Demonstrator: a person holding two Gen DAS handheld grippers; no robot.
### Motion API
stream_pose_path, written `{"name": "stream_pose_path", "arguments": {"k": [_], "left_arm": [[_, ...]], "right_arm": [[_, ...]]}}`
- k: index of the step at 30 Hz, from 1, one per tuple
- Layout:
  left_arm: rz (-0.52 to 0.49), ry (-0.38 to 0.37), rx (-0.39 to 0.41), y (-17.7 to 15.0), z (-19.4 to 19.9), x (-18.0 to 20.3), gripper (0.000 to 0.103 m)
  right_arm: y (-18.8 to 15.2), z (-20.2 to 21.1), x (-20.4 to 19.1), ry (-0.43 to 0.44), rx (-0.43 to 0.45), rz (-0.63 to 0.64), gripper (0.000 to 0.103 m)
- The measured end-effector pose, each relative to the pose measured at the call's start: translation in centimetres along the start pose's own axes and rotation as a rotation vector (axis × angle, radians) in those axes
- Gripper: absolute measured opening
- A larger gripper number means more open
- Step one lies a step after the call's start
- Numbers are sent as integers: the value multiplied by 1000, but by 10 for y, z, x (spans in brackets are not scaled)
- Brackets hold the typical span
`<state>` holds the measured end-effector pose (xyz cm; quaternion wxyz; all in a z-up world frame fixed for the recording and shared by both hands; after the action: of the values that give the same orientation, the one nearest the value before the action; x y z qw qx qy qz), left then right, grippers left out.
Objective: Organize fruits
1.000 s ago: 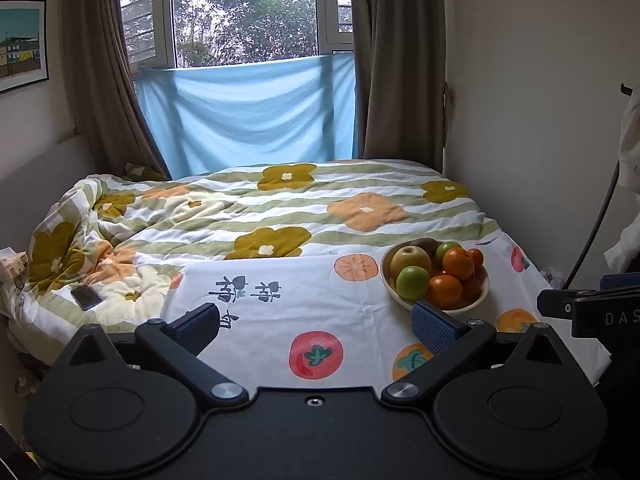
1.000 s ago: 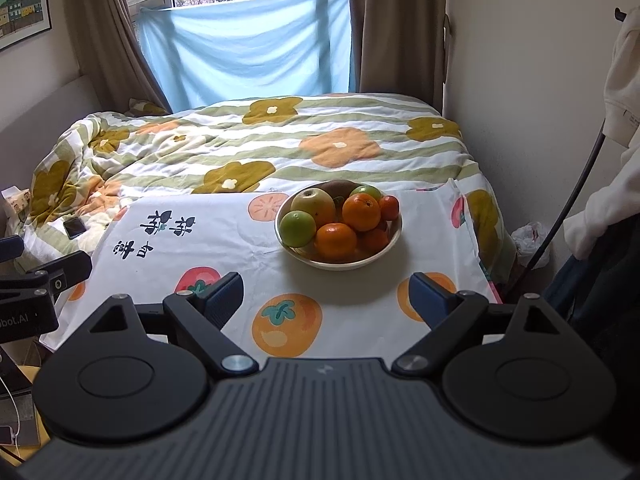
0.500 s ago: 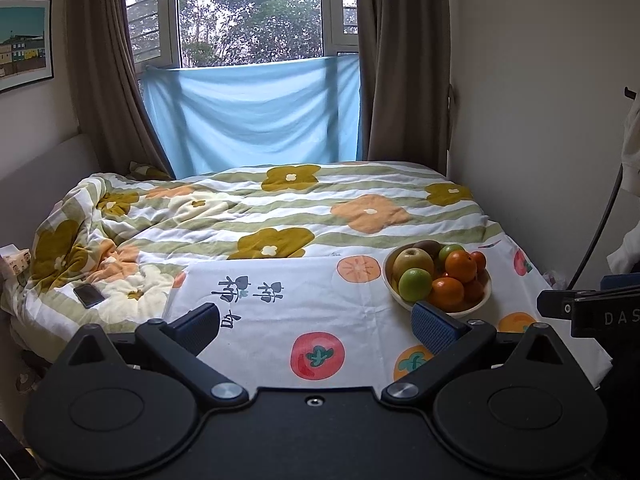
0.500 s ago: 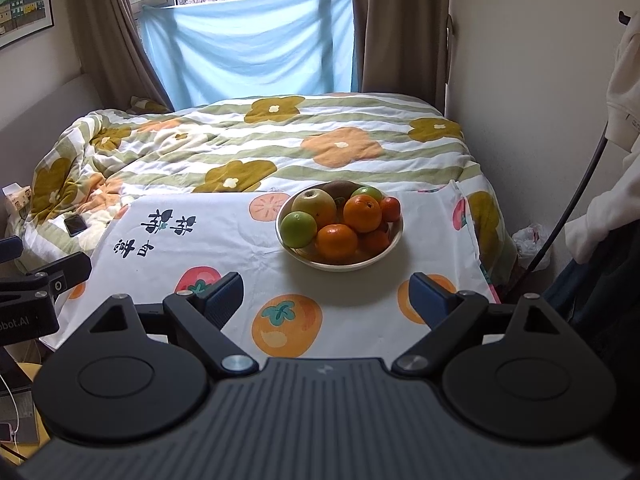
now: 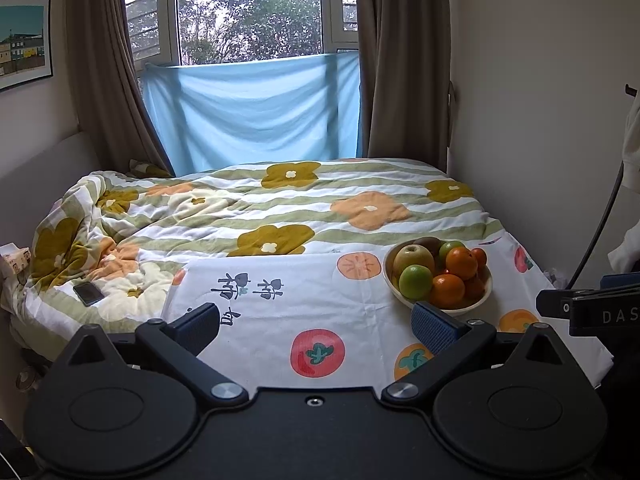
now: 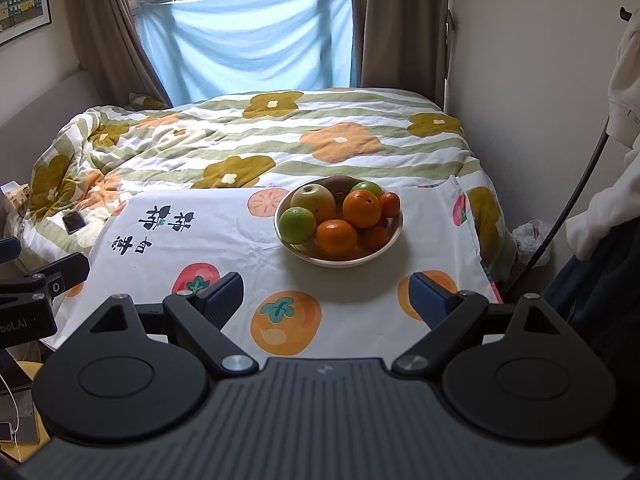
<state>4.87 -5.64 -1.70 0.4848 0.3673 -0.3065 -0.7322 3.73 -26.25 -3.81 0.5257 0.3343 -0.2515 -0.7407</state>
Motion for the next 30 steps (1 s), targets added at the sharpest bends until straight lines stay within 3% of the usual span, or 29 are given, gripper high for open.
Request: {"name": "stream_pose_path", "arguments": {"k": [19, 30], "left_arm": [[-2, 13, -1, -3, -1, -2, 103], [6, 13, 53, 2, 8, -2, 103]], "right_arm": [[0, 0, 1, 0, 1, 0, 103], [-1, -2, 1, 10, -3, -13, 103]]}}
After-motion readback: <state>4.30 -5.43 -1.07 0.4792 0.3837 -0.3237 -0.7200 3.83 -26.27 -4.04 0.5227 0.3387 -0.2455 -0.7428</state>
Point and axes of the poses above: each gripper's, at about its wrist camera, not at the fingertips, and z roughly against the way its jaws point, x to its right, y to its top, the point moved 7 cm from there along -z, roughly the way its jaws point, and after that the axes turned 13 degrees about -z, right-handed, at the moved point
